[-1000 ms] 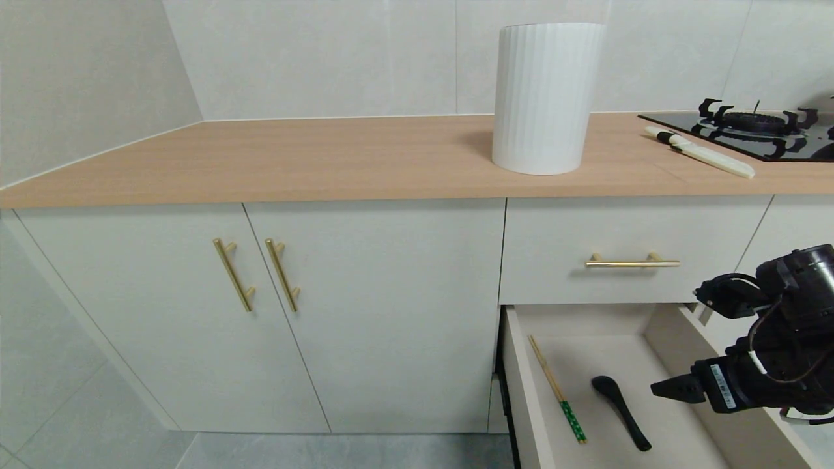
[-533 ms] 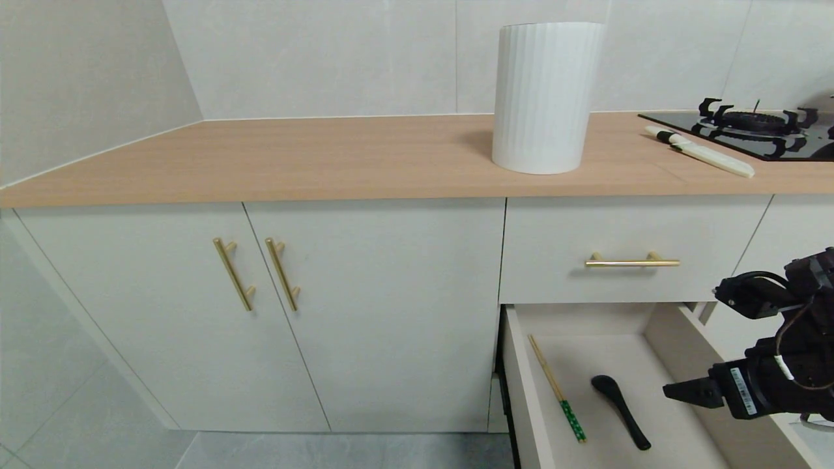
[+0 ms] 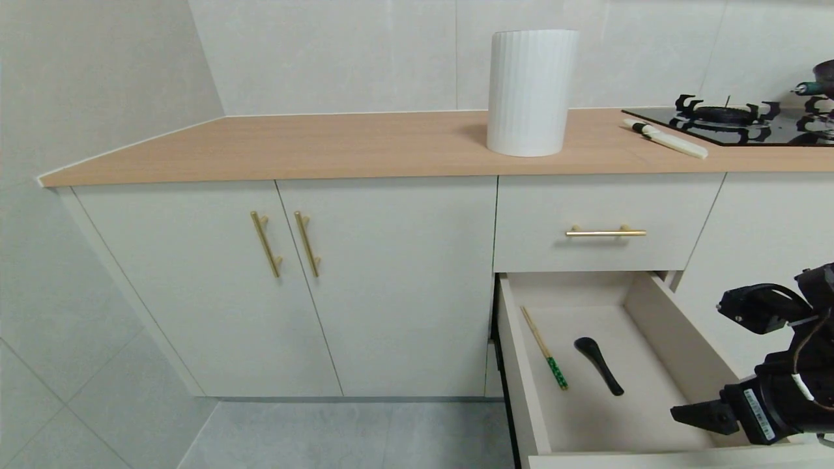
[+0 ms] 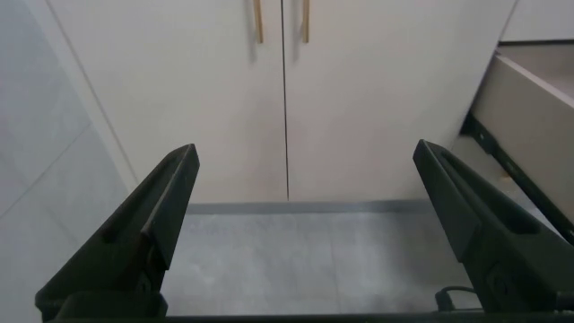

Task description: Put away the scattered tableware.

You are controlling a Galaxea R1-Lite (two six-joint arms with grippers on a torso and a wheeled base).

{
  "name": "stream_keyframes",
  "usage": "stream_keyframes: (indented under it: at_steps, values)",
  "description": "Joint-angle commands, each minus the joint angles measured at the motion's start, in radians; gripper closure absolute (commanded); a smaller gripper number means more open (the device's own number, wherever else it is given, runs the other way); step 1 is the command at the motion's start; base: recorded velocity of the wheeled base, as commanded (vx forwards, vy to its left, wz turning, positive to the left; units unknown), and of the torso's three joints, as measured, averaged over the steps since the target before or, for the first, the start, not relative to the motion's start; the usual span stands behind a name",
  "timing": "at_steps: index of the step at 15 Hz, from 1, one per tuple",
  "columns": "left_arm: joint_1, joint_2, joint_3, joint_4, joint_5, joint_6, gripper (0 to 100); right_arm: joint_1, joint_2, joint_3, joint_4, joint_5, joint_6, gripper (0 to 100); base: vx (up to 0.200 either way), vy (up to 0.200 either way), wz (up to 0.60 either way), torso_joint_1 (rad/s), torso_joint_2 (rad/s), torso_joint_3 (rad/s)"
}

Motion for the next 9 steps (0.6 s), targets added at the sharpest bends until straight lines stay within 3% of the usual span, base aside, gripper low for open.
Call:
stream_keyframes:
  at_steps: [1,6,9]
  values:
    - [0.000,0.000,0.000,0.000,0.000,0.000,0,0.012,0.002,-0.003,0.013,0.000,0.000,0,0.000,0.000,0.00,0.000,0.00,0.000]
    - [0.001,0.000,0.000,0.000,0.000,0.000,0,0.133,0.054,-0.052,0.306,0.000,-0.020,0,0.000,0.000,0.00,0.000,0.00,0.000]
    - [0.001,0.000,0.000,0.000,0.000,0.000,0,0.142,0.167,-0.078,0.343,-0.008,0.007,0,0.000,0.000,0.00,0.000,0.00,0.000]
